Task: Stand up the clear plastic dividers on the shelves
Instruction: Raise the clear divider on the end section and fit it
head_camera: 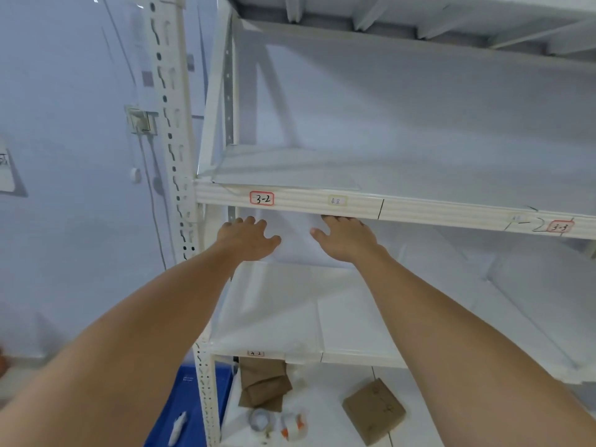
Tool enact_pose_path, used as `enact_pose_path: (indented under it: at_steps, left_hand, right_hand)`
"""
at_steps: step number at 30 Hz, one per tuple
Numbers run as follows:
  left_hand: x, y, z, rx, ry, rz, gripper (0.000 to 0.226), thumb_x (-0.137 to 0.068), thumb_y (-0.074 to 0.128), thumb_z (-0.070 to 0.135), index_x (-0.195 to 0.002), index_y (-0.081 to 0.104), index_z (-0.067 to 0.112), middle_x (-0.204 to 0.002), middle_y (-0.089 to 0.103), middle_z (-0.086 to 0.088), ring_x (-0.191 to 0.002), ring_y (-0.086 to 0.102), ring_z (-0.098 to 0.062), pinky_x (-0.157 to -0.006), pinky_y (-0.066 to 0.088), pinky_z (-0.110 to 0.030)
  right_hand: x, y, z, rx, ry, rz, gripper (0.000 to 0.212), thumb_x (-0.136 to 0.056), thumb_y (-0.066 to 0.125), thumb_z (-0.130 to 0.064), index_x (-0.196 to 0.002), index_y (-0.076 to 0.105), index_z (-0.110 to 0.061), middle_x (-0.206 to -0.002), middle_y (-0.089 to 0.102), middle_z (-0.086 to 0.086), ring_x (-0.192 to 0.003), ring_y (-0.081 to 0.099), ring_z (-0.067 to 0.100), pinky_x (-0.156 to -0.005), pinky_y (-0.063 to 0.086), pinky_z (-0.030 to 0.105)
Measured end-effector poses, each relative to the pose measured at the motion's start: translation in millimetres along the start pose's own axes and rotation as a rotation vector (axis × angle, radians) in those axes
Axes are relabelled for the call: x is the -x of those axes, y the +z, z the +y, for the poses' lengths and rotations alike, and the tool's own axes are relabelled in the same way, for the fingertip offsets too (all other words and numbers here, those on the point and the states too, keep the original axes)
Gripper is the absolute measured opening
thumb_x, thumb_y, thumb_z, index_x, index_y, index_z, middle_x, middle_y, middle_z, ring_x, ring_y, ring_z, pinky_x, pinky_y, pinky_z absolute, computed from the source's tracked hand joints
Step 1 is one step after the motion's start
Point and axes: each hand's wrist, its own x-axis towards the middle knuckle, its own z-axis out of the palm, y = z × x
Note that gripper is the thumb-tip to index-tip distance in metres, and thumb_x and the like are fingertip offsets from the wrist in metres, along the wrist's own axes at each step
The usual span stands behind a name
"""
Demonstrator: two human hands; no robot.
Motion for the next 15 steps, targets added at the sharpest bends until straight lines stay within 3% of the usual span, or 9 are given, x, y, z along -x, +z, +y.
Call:
enact_pose_path:
  at_steps: [6, 10, 15]
  left_hand:
    - [-1, 10, -18, 0.051, -0.005, -0.031, 0.071, -0.095, 0.031, 0.063, -0.152, 0.038, 0.023, -0.156, 0.041, -0.007, -0.144, 0.038, -0.033, -0.111, 0.035, -0.051]
    - [2, 46, -20, 0.082, 0.01, -0.087, 0.072, -0.095, 0.033, 0.065, -0.153, 0.037, 0.023, -0.156, 0.042, -0.007, -0.143, 0.039, -0.032, -0.11, 0.039, -0.052]
    - [10, 124, -19, 0.076, 0.115, -0.165, 0.064, -0.095, 0.052, 0.055, -0.15, 0.042, 0.023, -0.147, 0.05, -0.006, -0.133, 0.05, -0.03, -0.101, 0.049, -0.047]
  right_hand:
    - [-4, 12, -11, -0.016, 0.006, 0.018, 0.068, -0.101, 0.029, -0.059, -0.157, 0.026, -0.021, -0.164, 0.025, 0.002, -0.149, 0.024, 0.026, -0.118, 0.022, 0.043]
    - [-2, 44, -9, -0.063, 0.045, -0.041, 0.067, -0.101, 0.029, -0.06, -0.157, 0.025, -0.023, -0.166, 0.021, 0.0, -0.15, 0.021, 0.025, -0.119, 0.021, 0.043]
    - [14, 114, -1, -0.119, 0.104, -0.163, 0.066, -0.102, 0.031, -0.058, -0.157, 0.027, -0.022, -0.163, 0.028, 0.002, -0.146, 0.028, 0.029, -0.112, 0.03, 0.046]
